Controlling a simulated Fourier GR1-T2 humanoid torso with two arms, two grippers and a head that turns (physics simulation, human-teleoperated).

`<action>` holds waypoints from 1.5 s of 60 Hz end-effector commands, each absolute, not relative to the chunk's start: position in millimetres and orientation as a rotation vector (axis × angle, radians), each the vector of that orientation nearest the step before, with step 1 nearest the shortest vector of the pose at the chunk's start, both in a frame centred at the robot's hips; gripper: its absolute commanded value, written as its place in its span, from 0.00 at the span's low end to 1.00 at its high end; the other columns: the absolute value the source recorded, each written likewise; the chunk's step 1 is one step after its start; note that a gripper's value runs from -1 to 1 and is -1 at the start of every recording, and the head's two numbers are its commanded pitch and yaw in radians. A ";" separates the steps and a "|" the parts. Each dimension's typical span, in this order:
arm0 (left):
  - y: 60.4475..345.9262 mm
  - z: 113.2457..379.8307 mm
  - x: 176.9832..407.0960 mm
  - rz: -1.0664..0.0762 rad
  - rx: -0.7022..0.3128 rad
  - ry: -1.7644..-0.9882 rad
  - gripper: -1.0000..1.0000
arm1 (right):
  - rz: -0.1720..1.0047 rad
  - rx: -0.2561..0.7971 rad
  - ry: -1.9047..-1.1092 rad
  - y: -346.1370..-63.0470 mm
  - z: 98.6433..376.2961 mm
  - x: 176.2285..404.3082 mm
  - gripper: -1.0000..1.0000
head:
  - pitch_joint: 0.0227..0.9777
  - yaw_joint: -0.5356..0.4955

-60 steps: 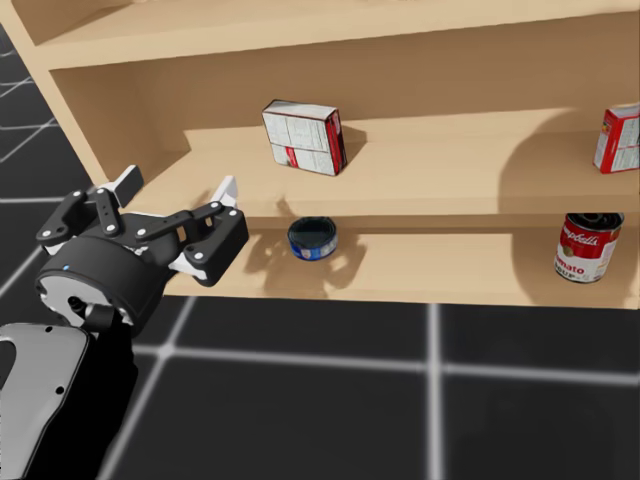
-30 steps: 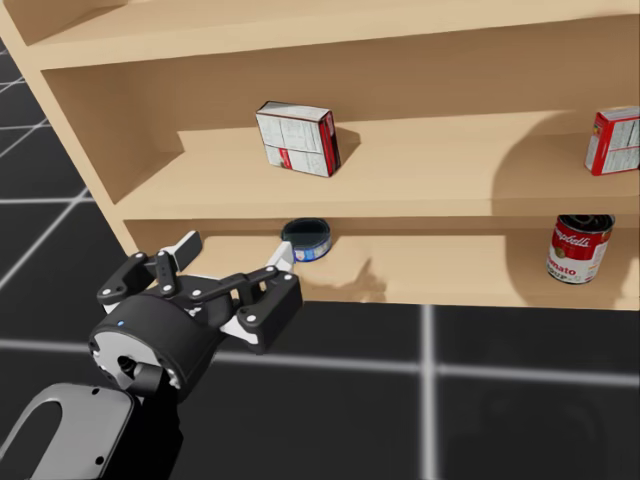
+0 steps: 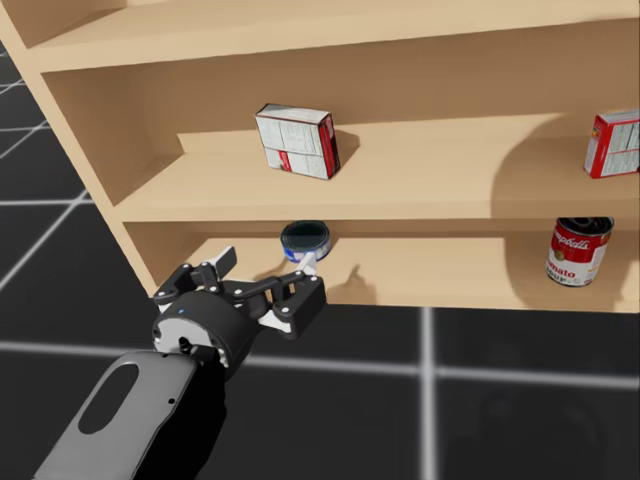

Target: Retrieve the tuna can from the shelves.

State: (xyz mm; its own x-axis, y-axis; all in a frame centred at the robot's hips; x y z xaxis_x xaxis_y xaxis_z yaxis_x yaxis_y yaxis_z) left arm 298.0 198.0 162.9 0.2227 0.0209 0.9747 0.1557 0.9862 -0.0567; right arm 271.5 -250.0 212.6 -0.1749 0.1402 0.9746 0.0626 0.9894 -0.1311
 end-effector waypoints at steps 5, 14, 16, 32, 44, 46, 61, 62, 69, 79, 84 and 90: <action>191.9 150.1 329.9 -0.109 -0.136 -1.315 0.00 | 0.070 -0.150 -1.748 -249.6 212.3 271.7 0.00 | 0.73 0.73; 187.3 145.6 344.7 -0.112 -0.120 -1.300 0.00 | 0.071 -0.151 -1.748 -249.5 212.3 271.8 0.00 | 0.73 0.73; 186.5 144.4 347.2 -0.117 -0.113 -1.297 0.00 | 0.071 -0.151 -1.748 -249.6 212.4 271.7 0.00 | 0.73 0.73; 181.9 133.6 371.3 -0.123 -0.088 -1.255 0.00 | 0.071 -0.150 -1.749 -250.4 213.1 271.1 0.00 | 0.73 0.72; 181.1 127.1 387.8 -0.109 -0.076 -1.234 0.00 | 0.071 -0.149 -1.749 -250.5 213.1 271.0 0.00 | 0.73 0.72; 180.8 126.4 389.4 -0.106 -0.076 -1.231 0.00 | 0.070 -0.149 -1.750 -250.6 213.2 271.0 0.00 | 0.73 0.72; 180.3 120.4 405.2 -0.085 -0.065 -1.215 0.00 | 0.067 -0.147 -1.750 -251.0 213.7 270.6 0.00 | 0.73 0.72; 180.3 120.1 405.8 -0.086 -0.065 -1.214 0.00 | 0.066 -0.147 -1.750 -251.1 213.7 270.6 0.00 | 0.73 0.72; 180.9 115.7 411.1 -0.075 -0.067 -1.196 0.00 | 0.067 -0.146 -1.749 -251.2 213.7 270.5 0.00 | 0.73 0.72; 181.8 110.5 415.7 -0.067 -0.079 -1.172 0.00 | 0.065 -0.145 -1.749 -251.2 213.7 270.3 0.00 | 0.73 0.72; 182.5 108.4 416.6 -0.061 -0.086 -1.161 0.00 | 0.064 -0.144 -1.749 -251.4 213.7 270.1 0.00 | 0.73 0.72; 182.7 107.4 417.2 -0.062 -0.088 -1.159 0.00 | 0.063 -0.144 -1.749 -251.6 213.8 270.1 0.00 | 0.73 0.72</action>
